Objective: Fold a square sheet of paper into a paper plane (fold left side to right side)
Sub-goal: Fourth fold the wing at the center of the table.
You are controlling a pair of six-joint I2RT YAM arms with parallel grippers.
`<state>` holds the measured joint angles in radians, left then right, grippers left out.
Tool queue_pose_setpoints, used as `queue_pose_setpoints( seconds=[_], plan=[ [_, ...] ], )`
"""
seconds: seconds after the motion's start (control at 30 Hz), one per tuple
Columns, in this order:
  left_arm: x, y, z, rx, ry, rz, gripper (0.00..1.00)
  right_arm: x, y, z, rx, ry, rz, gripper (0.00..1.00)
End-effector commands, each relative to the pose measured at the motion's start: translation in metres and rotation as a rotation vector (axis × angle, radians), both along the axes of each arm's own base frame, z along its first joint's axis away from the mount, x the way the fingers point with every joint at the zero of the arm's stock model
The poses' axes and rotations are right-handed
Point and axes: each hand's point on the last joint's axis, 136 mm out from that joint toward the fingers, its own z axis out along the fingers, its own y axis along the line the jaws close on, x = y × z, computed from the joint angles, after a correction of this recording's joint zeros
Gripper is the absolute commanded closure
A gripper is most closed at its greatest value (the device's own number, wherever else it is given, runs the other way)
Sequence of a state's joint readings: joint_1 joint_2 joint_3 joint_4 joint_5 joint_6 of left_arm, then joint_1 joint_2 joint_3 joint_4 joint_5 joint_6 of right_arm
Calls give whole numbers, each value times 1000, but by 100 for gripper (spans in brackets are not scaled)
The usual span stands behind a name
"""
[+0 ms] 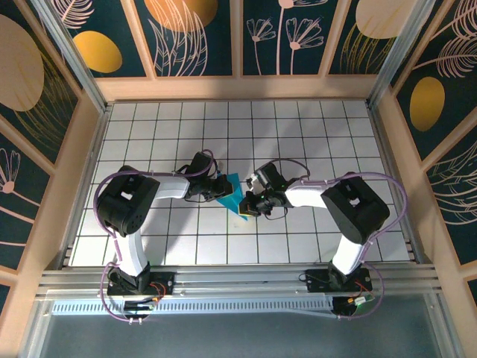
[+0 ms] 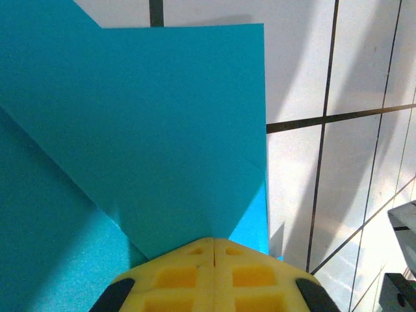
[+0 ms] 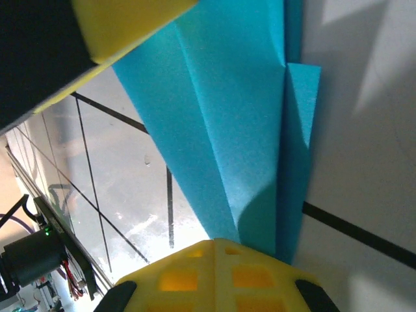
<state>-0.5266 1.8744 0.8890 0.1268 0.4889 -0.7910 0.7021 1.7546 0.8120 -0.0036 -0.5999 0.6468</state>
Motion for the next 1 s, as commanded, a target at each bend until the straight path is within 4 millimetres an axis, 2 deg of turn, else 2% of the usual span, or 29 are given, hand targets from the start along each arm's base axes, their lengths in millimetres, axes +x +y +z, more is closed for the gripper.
queue_pose_setpoints(
  seconds=[0.0, 0.43, 0.57, 0.97],
  plan=[
    [-16, 27, -41, 154, 97, 52, 100, -4, 1, -5, 5, 15, 6, 100],
    [-16, 28, -42, 157, 99, 52, 100, 6, 2, -8, -8, -7, 1, 100],
    [-16, 28, -41, 157, 99, 54, 100, 7, -1, -14, -38, -3, 5, 100],
    [-17, 31, -44, 176, 107, 59, 100, -35, -38, -47, -160, 141, -7, 100]
  ],
)
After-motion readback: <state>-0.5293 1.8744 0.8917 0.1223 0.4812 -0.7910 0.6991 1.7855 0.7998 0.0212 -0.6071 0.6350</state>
